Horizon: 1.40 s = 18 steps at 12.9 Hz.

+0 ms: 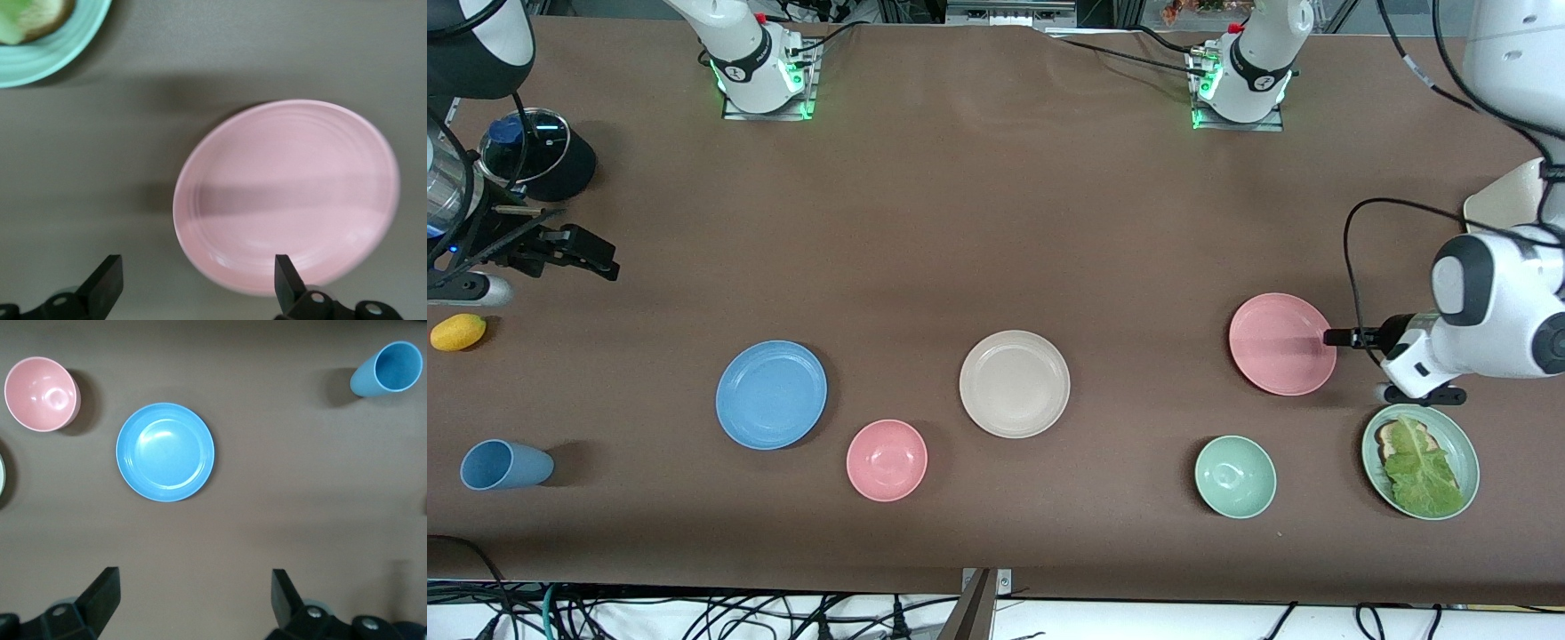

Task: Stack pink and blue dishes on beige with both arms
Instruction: 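Reach the left gripper to the pink plate rim and grasp it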

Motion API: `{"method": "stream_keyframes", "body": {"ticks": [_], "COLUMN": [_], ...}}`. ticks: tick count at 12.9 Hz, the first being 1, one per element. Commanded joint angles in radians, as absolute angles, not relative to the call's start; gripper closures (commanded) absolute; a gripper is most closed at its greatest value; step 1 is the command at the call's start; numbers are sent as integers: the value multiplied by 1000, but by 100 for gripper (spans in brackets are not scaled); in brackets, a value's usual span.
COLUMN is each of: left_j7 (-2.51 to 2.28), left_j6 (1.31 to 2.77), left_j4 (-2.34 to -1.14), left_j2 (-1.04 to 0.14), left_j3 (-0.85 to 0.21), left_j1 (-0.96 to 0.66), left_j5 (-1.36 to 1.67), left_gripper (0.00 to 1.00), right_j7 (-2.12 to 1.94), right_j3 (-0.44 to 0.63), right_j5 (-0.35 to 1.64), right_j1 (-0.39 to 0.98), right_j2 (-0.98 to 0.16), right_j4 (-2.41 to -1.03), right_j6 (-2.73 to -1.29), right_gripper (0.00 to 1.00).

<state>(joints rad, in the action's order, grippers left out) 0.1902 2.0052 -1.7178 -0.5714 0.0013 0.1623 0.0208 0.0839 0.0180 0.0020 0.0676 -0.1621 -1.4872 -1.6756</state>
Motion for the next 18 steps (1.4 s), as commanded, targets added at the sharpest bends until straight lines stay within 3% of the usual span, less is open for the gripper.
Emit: {"method": "stream_keyframes", "body": {"ticks": [1, 3, 4, 5, 6, 13, 18], "left_j7": [245, 248, 249, 249, 250, 236, -56], "left_j6": [2181, 2282, 2280, 2278, 2264, 2174, 1846], "left_j4": [-1877, -1943, -1942, -1941, -1937, -1876, -1642], "left_j2": [-537, -541, -541, -541, -543, -542, -535], "left_j3": [-3, -5, -5, -5, -5, -9, -173], "left_j1": [186, 198, 201, 202, 202, 189, 179], "left_j5": [6, 6, 11, 14, 12, 21, 58], "left_gripper": [0, 2, 31, 77, 100, 100, 100], "right_j7": [95, 95, 97, 97, 97, 81, -61], "right_j3": [14, 12, 14, 15, 15, 14, 9], "right_j5": [2, 5, 6, 6, 6, 5, 2], "right_j1": [61, 61, 60, 58, 58, 57, 63], "right_j2": [-156, -156, -156, -158, -163, -244, -437], "right_j4": [-1488, -1488, -1488, -1488, -1488, -1499, -1502], "right_j6": [-1687, -1695, -1695, -1697, -1700, -1758, -1888], "right_gripper": [0, 0, 0, 0, 0, 0, 0]}}
